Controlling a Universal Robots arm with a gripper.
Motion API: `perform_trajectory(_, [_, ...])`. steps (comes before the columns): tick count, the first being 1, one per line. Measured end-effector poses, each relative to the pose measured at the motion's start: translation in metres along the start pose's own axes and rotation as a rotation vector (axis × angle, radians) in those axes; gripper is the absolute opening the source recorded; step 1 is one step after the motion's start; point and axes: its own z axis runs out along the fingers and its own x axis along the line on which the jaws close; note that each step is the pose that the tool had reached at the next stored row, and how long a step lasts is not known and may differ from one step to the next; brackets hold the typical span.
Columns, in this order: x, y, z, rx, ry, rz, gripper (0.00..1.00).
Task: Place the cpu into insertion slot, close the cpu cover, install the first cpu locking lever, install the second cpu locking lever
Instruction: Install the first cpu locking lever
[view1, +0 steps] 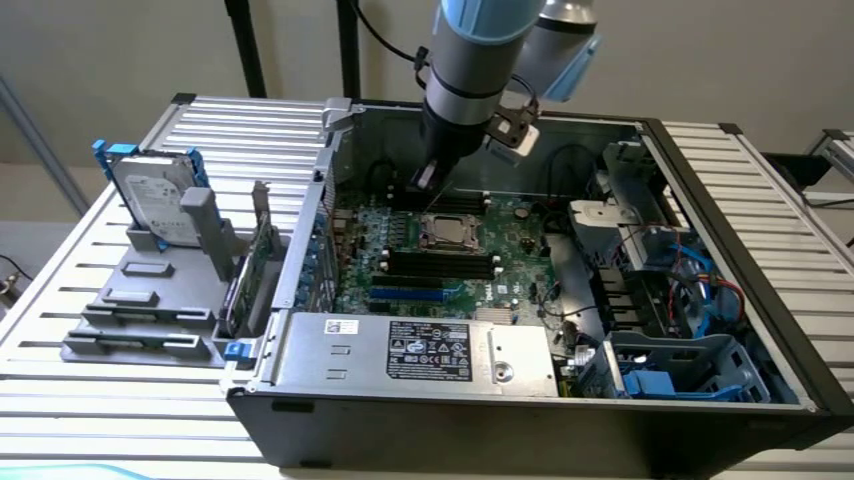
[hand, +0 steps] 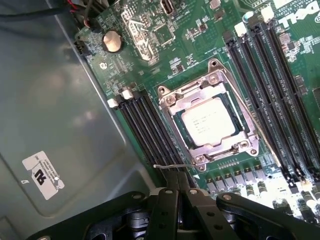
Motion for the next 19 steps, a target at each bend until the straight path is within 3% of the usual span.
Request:
perform_trajectory(6, [-0.008, -0.0022, 0.0026, 0.0050, 0.0032, 0.000, 0.11])
perform_trajectory(19, [-0.016, -0.0029, 0.0218, 0.0174, 0.0287, -0.002, 0.11])
